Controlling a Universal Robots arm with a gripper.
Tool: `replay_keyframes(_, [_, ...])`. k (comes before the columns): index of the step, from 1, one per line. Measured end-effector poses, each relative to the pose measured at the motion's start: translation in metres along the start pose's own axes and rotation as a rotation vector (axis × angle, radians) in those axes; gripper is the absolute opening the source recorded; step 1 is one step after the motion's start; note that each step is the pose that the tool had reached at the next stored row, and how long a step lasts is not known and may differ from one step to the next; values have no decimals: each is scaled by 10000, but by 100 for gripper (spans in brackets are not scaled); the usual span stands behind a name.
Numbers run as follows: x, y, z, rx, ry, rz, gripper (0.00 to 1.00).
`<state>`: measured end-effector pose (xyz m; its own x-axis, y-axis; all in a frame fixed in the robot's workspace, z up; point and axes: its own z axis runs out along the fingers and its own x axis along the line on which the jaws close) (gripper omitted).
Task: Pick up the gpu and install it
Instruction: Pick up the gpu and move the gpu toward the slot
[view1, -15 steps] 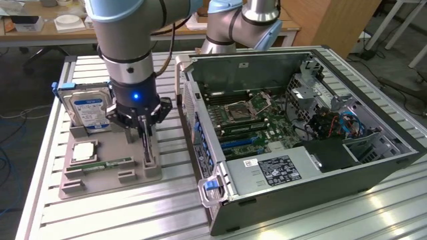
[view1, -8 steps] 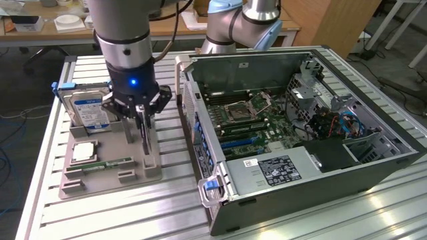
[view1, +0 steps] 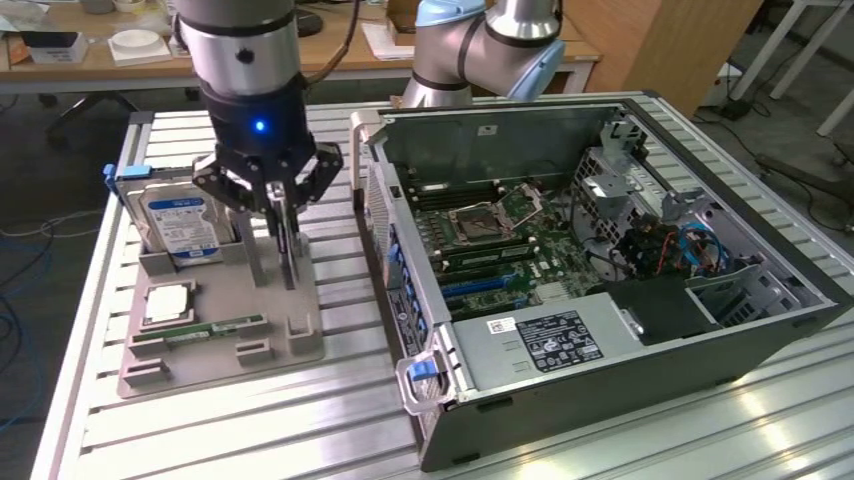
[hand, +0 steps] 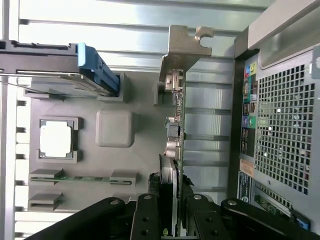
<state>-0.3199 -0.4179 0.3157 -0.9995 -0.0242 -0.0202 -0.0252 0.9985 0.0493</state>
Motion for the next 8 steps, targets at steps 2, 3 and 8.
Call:
replay_keyframes(2, [-2, 4, -90, 0, 0, 0, 27])
replay_keyframes(3, [-2, 7, -135, 0, 0, 0, 27])
replay_keyframes(8, [-7, 17, -341, 0, 0, -1, 27])
